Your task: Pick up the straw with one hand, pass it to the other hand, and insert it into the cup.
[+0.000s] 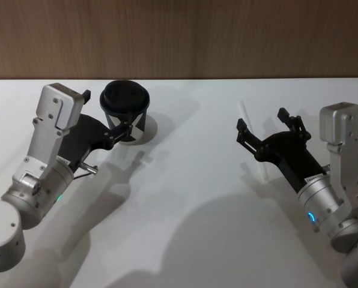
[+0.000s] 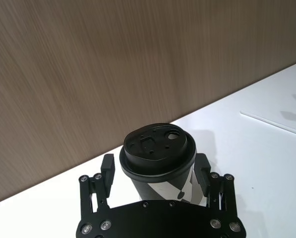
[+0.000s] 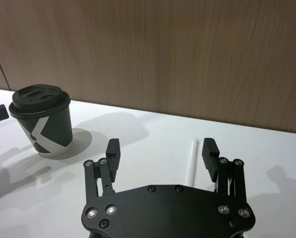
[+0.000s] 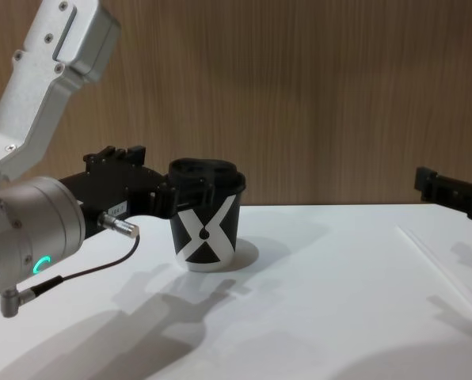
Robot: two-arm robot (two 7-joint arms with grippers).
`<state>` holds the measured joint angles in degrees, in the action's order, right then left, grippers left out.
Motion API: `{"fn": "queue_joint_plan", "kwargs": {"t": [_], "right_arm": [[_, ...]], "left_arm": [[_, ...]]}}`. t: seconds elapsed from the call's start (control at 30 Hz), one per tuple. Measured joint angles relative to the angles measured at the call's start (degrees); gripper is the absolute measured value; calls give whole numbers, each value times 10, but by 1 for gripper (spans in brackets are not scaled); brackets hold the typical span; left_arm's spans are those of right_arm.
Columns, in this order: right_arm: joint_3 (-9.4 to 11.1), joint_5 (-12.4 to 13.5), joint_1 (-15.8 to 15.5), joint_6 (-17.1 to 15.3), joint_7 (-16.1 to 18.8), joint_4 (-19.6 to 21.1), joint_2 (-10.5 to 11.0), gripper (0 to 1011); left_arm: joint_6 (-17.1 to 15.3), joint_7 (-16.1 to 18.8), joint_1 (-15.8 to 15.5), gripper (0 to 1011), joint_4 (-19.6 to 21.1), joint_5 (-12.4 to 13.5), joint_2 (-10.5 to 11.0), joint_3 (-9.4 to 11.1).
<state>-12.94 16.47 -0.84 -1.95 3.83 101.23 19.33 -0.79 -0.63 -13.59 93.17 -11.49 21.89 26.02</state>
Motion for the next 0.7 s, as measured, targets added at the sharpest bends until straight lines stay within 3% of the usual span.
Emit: {"fn": "queue_joint_plan", "kwargs": {"t": [0.7], "right_arm": [[0, 0, 0, 0, 0, 0, 0, 1001]], "left_arm": [[0, 0, 0, 1001, 0, 0, 0, 0]]}}
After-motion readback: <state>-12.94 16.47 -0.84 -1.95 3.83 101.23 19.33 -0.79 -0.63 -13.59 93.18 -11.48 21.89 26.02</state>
